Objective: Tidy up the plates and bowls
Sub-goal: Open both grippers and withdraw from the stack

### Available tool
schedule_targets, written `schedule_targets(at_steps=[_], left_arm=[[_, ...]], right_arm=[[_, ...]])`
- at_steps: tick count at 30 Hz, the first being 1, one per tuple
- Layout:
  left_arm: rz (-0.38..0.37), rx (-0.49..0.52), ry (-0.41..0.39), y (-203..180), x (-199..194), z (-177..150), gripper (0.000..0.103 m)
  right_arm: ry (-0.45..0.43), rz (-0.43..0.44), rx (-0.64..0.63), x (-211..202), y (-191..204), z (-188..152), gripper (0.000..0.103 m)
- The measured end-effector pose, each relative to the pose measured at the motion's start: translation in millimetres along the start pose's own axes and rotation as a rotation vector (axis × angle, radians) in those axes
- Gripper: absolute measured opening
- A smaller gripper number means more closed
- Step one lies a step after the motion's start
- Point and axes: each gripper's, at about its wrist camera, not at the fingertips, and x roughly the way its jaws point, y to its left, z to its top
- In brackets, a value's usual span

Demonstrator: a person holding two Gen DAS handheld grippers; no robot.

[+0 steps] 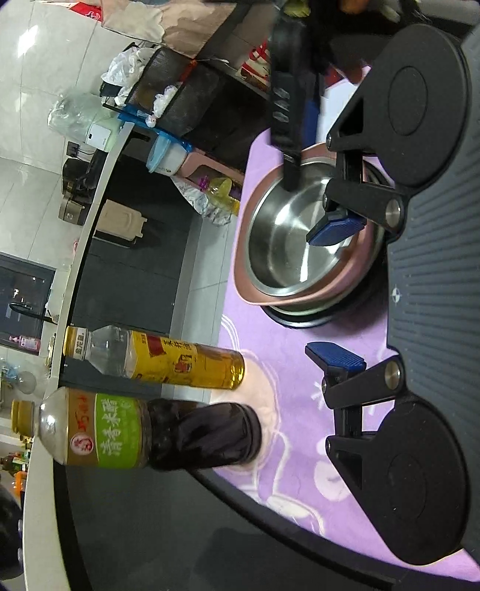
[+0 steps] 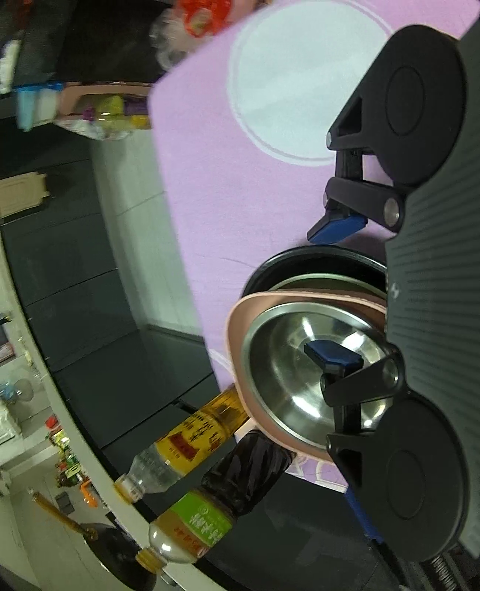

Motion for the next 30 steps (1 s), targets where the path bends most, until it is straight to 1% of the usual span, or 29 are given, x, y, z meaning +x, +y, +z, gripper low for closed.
schedule_targets(at_steps=[6,10,12,15,19,21,22,23,26,30], left_arm=[[0.033,0.021,-0.064,-4,-32,-8,0.054],[0.050,0.040,-0.118,-9,-52,-13,0.054],[0.056,0.057,-0.137,-13,-61,-16,0.054],[0.056,0.073,-0.146,-20,-71,-21,0.054],[0.024,0.095,-0.141,-30,-84,-32,0.054],[0.026,0.112,-0.149,-34,-90,-37,0.054],[0.033,0.123,-0.158,-36,-95,-40,0.054],[0.039,0.128,-0.165,-37,-98,-42,0.054],[0.052,0.128,-0.187,-39,-111,-47,0.054],[0.063,0.107,-0.201,-39,-126,-56,0.054]], right_arm=[[-0.126,0.045,-0.114,-42,19,-7,0.036],[-0.189,0.083,-0.173,-70,33,-22,0.036],[-0.222,0.099,-0.223,-85,39,-34,0.036],[-0.288,0.076,-0.286,-97,46,-52,0.036],[-0.349,-0.011,-0.358,-107,52,-71,0.036],[-0.370,-0.061,-0.364,-113,54,-77,0.036],[-0.381,-0.070,-0.362,-117,54,-80,0.036],[-0.388,-0.067,-0.355,-120,54,-82,0.036],[-0.402,-0.013,-0.332,-132,54,-92,0.037],[-0.445,-0.026,-0.274,-147,58,-108,0.037]])
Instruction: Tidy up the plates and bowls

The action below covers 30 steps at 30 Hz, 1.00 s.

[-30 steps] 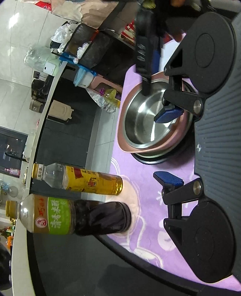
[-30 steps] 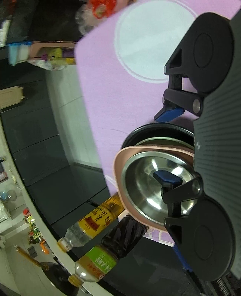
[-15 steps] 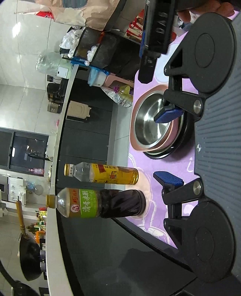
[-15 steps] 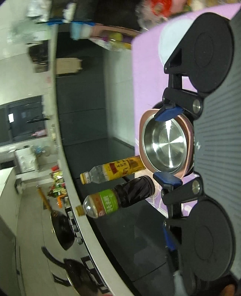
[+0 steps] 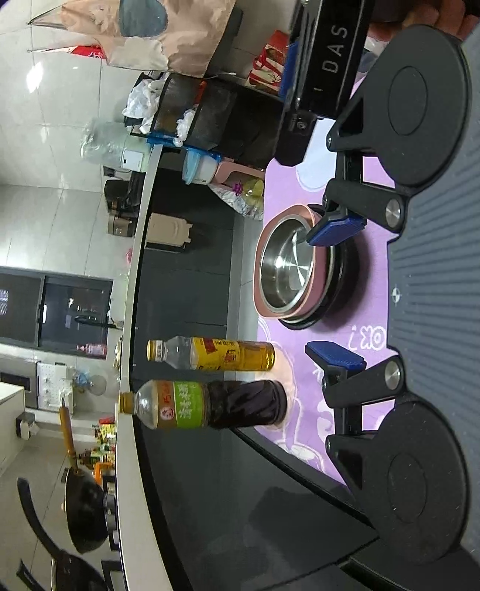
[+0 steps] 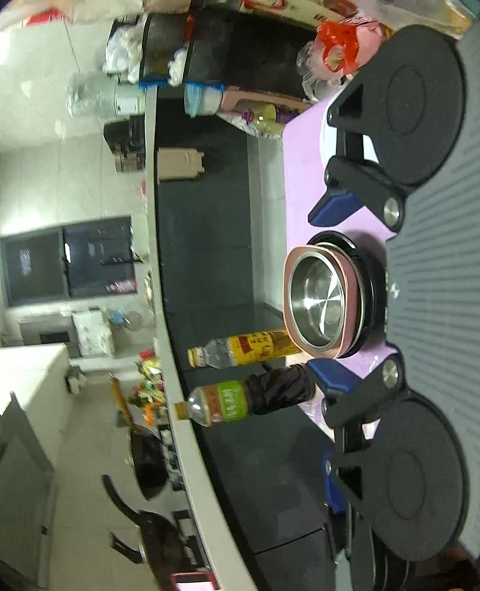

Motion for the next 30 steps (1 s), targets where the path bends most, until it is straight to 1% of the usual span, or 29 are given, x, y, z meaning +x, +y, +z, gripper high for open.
schedule_targets(at_steps=[2,4,6,9,12,14,16,19,21,25,28,30], left_arm=[[0.010,0.002,0.013,1,-5,-2,0.054],[0.028,0.012,0.027,1,-10,-5,0.054],[0.046,0.013,0.028,2,-15,-8,0.054],[0.053,0.006,0.055,4,-23,-7,0.054],[0.046,-0.010,0.026,6,-36,-12,0.055],[0.047,0.001,0.034,4,-39,-16,0.055],[0.061,0.014,0.052,1,-42,-19,0.055],[0.080,0.021,0.049,-1,-47,-24,0.055],[0.077,0.032,0.043,-3,-51,-28,0.055],[0.077,0.068,0.051,-7,-57,-32,0.055],[0.076,0.076,0.041,-10,-61,-34,0.055],[0.073,0.079,0.052,-11,-63,-36,0.055]], right_arm=[[0.029,-0.007,0.020,-3,2,-2,0.037],[0.072,0.020,0.036,-5,4,-2,0.037],[0.090,0.028,0.048,-10,7,-4,0.037],[0.087,-0.012,0.025,-20,15,-7,0.037],[0.069,-0.037,0.014,-30,21,-10,0.037],[0.068,-0.052,0.017,-36,24,-14,0.037],[0.079,-0.049,0.019,-39,24,-17,0.037],[0.093,-0.072,0.052,-41,21,-20,0.037],[0.098,-0.087,0.073,-43,21,-22,0.037],[0.096,-0.085,0.065,-50,26,-25,0.037],[0.087,-0.077,0.056,-57,30,-29,0.037],[0.092,-0.080,0.064,-58,31,-31,0.037]])
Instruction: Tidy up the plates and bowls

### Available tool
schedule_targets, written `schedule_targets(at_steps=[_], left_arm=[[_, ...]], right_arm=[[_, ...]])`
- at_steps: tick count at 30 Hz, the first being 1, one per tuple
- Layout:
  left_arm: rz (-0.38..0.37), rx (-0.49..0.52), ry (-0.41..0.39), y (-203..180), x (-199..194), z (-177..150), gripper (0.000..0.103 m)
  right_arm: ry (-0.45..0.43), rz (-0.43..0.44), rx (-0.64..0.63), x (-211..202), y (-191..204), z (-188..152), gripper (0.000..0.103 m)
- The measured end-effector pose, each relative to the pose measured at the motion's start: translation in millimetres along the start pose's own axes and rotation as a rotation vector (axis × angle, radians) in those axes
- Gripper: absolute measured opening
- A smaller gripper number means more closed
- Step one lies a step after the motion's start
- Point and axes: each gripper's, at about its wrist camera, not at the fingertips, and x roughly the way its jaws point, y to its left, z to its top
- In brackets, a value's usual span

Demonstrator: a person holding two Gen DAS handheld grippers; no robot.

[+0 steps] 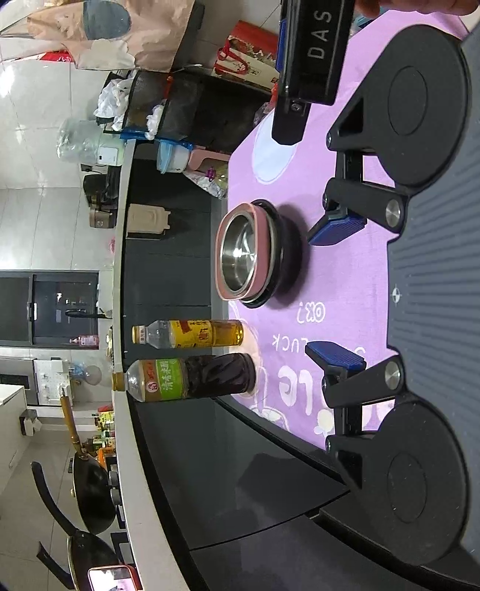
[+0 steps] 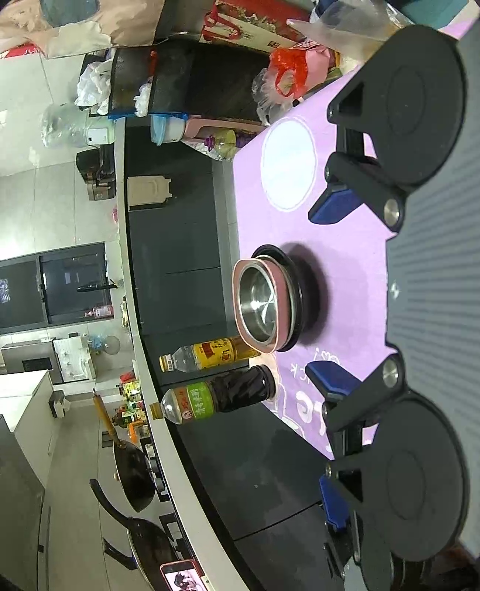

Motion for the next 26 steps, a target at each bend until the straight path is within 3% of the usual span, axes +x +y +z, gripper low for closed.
schedule_targets(at_steps=[10,26], left_arm=[[0.025,-0.028,0.069,1,0,-9,0.055],[0.037,-0.053,0.094,6,0,-15,0.055]], right_arm=[[0.024,-0.041,0.028,-5,-2,-7,0.037],[0.067,-0.040,0.035,1,0,-16,0.037]])
